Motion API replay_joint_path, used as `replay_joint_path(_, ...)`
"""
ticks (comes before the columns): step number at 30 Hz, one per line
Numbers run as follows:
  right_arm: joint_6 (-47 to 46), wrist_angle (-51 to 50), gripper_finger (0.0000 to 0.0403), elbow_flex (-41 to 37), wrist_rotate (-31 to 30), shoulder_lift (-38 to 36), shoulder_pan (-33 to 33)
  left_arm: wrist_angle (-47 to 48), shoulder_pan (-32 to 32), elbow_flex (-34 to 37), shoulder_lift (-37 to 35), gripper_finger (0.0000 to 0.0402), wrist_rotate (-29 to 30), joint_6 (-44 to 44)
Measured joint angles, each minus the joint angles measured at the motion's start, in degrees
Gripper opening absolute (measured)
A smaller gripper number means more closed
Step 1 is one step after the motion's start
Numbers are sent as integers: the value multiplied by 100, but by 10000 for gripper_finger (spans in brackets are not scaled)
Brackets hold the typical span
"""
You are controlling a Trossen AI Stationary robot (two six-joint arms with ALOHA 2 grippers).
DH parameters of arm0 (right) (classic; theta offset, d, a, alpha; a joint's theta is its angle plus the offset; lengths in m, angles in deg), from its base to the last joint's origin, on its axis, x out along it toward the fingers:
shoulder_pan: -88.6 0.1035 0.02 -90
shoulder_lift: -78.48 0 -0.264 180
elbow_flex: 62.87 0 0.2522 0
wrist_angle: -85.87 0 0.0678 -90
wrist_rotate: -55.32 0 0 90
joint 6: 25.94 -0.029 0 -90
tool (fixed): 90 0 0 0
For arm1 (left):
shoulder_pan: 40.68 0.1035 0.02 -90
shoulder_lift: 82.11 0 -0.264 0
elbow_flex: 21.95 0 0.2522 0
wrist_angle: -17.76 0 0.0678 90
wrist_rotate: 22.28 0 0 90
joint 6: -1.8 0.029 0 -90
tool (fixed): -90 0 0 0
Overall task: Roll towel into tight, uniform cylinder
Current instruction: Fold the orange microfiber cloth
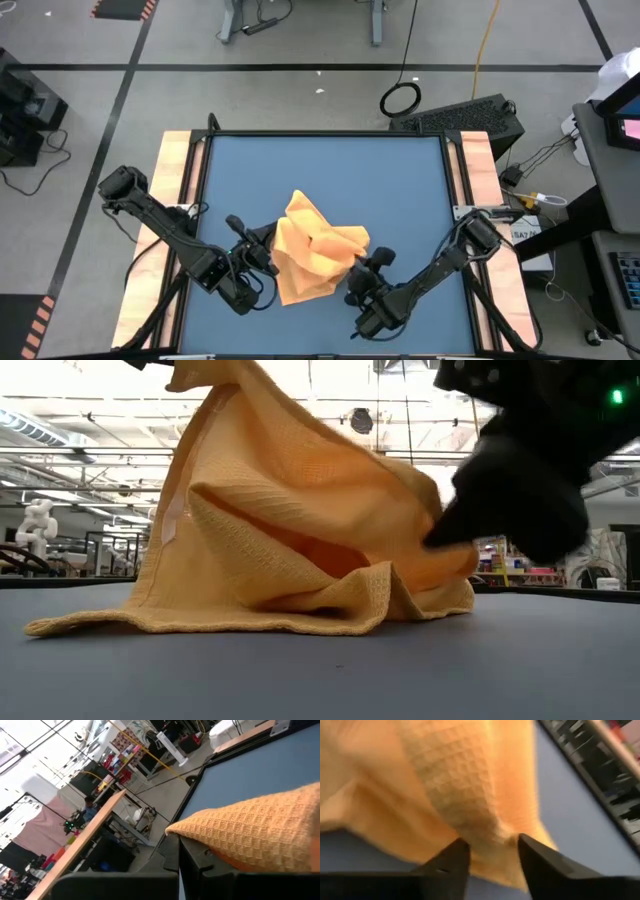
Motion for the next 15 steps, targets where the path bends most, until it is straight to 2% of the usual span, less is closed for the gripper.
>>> replay_joint_path(3, 152, -103, 36, 0, -337, -367, 2, -2, -27, 0, 2, 0, 0, -16)
replay_joint_path(4, 328, -124, 19, 0, -386, -518, 0, 1, -51, 0, 2, 0, 0, -16)
replay_joint_path(8, 697, -134, 14, 18, -512, -1253, -27, 3, -180, 0, 2, 0, 22, -14)
replay_joint_path(12, 1186, 51, 3, 267, -708, -2052, -31, 25, -256, 0, 2, 0, 698, -232)
replay_joint_path(15, 1726, 340, 5, 463, -827, -2585, -44, 27, -260, 0, 2, 0, 985, -294)
